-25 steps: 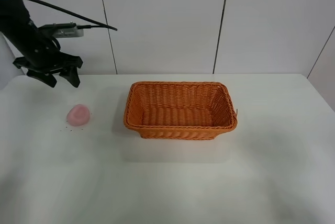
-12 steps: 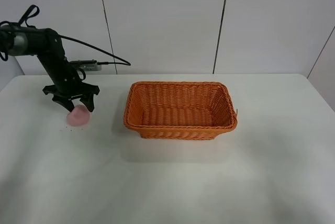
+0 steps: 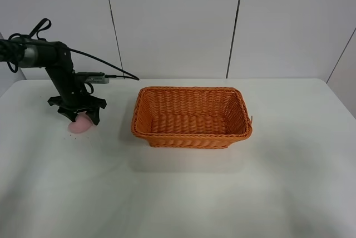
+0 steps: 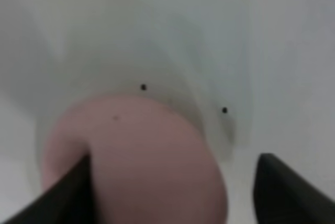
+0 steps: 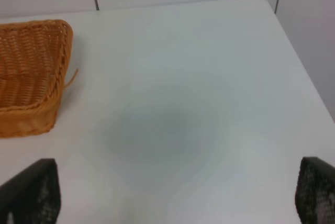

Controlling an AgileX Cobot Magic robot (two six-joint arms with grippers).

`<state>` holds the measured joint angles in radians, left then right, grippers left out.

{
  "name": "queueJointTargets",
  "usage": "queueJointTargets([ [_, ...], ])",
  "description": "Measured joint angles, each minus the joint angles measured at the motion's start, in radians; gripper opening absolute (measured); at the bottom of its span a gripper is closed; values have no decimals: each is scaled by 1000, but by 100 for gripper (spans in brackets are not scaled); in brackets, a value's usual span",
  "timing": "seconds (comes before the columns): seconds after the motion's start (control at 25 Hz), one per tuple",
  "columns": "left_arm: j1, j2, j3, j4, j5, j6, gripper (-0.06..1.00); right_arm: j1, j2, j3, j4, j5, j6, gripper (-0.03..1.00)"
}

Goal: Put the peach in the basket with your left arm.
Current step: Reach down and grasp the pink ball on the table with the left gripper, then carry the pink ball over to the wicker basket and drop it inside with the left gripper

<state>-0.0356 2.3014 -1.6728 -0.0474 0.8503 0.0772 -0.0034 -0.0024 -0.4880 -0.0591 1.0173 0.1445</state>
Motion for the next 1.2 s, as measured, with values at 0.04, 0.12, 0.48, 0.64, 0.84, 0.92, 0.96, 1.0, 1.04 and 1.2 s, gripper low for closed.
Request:
queueJointTargets([
  [0.04, 5, 0, 0, 0, 0, -8, 64, 0, 0, 0, 0, 0, 0, 69],
  [0.12, 21, 0, 0, 0, 1, -20, 49, 0, 0, 0, 0, 0, 0, 69],
  [0.48, 48, -12, -26, -12, 62, -23, 12, 0, 0, 0, 0, 0, 0, 69],
  [0.64, 48, -12, -97, -15, 168, -24, 11, 0, 0, 0, 0, 0, 0, 69],
  [0.84, 48, -87, -178, -22, 264, -26, 11, 0, 0, 0, 0, 0, 0, 69],
  [0.92, 48, -140, -205, -22, 288, -30, 11, 0, 0, 0, 0, 0, 0, 69],
  [0.96, 48, -165, -214, -22, 300, -32, 11, 0, 0, 0, 0, 0, 0, 69],
  [1.0, 48, -188, -217, -22, 309, -36, 11, 0, 0, 0, 0, 0, 0, 69],
  [1.04, 48, -204, -219, -22, 315, -40, 11, 0, 0, 0, 0, 0, 0, 69],
  [1.2, 24, -250, -219, -27, 319, -54, 11, 0, 0, 0, 0, 0, 0, 69],
])
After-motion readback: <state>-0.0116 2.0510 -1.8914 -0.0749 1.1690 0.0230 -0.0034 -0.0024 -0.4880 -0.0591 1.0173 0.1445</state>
